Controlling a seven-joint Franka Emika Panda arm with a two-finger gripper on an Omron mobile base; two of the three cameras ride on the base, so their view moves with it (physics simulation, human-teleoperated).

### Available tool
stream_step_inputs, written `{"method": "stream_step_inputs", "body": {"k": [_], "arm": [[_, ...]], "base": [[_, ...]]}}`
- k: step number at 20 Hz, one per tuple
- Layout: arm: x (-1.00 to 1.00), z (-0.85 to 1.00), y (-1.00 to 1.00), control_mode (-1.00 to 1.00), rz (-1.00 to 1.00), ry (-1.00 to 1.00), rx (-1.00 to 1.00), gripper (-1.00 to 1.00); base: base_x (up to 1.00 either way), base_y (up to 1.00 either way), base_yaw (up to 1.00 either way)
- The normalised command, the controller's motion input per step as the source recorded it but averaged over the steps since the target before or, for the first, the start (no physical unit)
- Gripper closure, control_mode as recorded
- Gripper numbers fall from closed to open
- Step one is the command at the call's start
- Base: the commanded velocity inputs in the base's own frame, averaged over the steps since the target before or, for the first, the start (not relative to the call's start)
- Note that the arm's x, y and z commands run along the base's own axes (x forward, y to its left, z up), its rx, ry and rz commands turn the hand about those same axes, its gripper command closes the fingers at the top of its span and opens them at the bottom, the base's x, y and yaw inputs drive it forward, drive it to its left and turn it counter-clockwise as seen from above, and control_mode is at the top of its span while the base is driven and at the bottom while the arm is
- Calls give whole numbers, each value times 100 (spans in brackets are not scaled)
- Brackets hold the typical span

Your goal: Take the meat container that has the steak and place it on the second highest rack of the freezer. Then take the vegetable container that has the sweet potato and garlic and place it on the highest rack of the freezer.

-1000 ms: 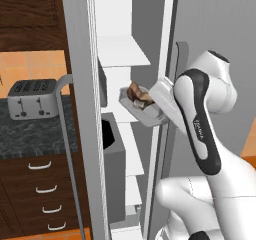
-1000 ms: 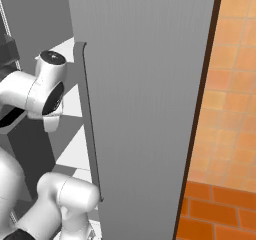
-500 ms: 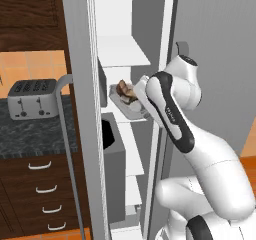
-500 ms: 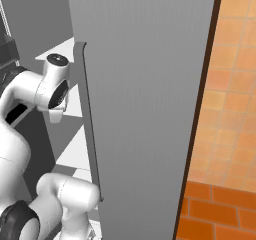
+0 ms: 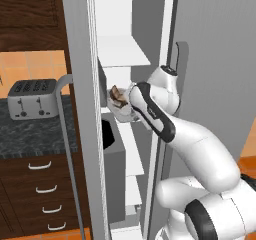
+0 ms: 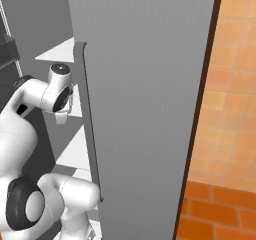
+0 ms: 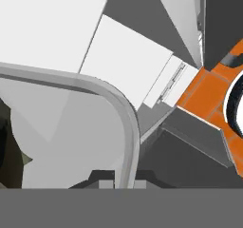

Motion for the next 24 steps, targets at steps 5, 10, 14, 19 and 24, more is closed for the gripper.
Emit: {"method": "stream_step_inputs", "body": {"k": [5, 10, 14, 19, 24], "arm": [[74, -23, 8, -100, -6, -2, -4, 100], [86, -16, 5, -100, -5, 0, -2, 100], [79, -21, 8, -100, -1, 0, -2, 100], [52, -47, 16, -100, -1, 0, -4, 100], [40, -37, 12, -100, -3, -1, -3, 100]], "base": [[0, 0, 0], [0, 0, 0], [0, 0, 0], [0, 0, 0], [0, 0, 0]]}}
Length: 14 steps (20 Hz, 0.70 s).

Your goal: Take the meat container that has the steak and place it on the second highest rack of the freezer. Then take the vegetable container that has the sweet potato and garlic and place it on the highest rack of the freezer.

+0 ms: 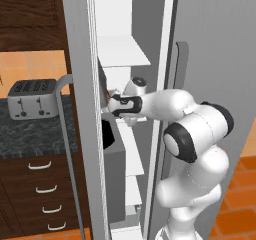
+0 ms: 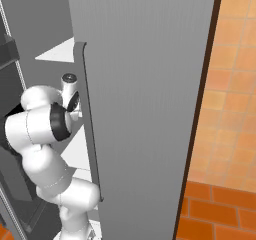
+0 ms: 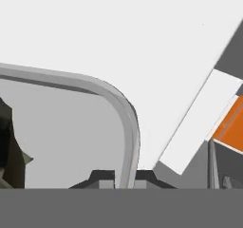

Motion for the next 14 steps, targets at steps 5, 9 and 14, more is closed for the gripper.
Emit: {"method": "stream_step_inputs", "body": {"k": [5, 9, 14], "arm": [[17, -17, 7, -100, -6, -6, -3, -100], [-7, 20, -9, -100, -5, -26, 0, -100], [-66, 90, -31, -100, -2, -20, 2, -100]], "base": [[0, 0, 0], [0, 0, 0], [0, 0, 0]]}}
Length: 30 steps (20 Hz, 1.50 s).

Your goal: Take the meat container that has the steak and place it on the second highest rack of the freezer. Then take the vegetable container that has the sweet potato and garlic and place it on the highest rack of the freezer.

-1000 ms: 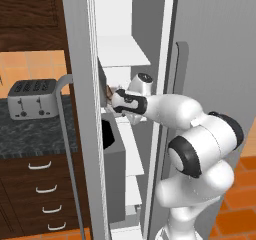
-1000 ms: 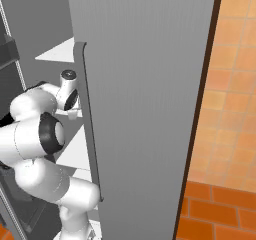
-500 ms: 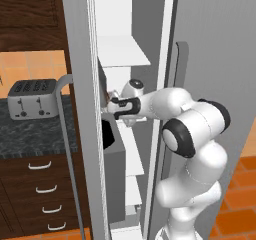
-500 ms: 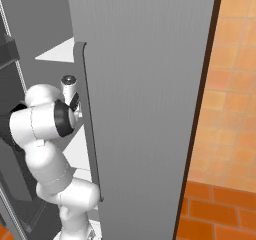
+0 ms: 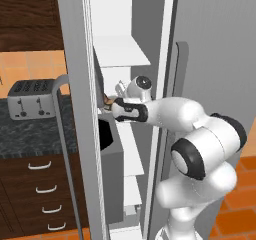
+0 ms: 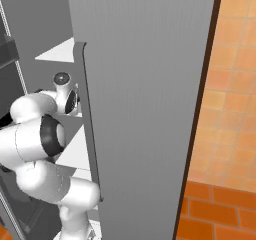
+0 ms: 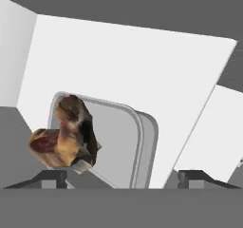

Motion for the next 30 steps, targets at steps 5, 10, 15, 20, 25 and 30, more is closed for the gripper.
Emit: {"method": "stream_step_inputs", "body": {"k": [5, 10, 15, 20, 25, 30], "arm": [[-100, 100, -29, -100, 4, -1, 9, -100], [-100, 99, -12, -100, 13, 1, 3, -100], [-100, 52, 0, -100, 10, 0, -12, -100], [-100, 44, -11, -100, 3, 0, -14, -100], [-99, 56, -47, -100, 16, 4, -13, -100], [-74, 35, -61, -100, 28, 2, -23, -100]], "base": [[0, 0, 0], [0, 0, 0], [0, 0, 0], [0, 0, 0], [0, 0, 0], [0, 0, 0]]}}
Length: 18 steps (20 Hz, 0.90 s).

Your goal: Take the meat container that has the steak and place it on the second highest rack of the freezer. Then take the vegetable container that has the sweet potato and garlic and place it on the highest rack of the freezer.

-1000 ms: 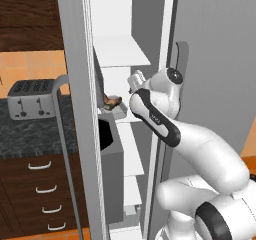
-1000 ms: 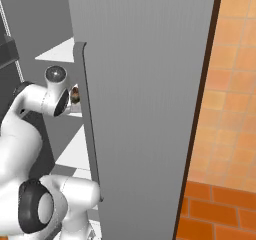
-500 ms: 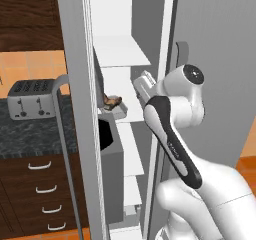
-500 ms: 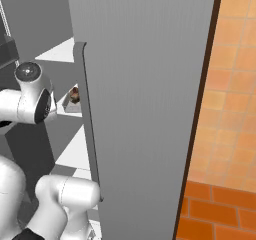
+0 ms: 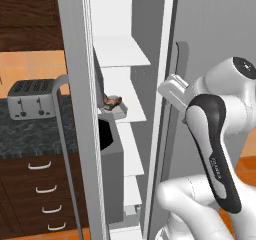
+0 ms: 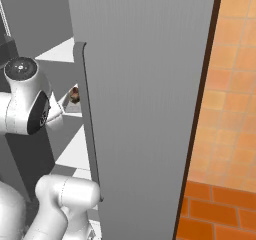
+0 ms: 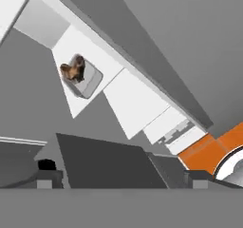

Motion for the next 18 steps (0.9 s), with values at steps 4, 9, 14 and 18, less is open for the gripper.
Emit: {"method": "stream_step_inputs", "body": {"k": [4, 9, 14, 18], "arm": [[-59, 8, -33, -100, 31, 11, -31, -100], [-32, -1, -8, -100, 36, 20, -35, -100], [8, -22, 1, -100, 31, 13, -33, -100], [5, -7, 0, 100, 11, 0, -13, -100]], "base": [[0, 0, 0], [0, 0, 0], [0, 0, 0], [0, 0, 2]]}}
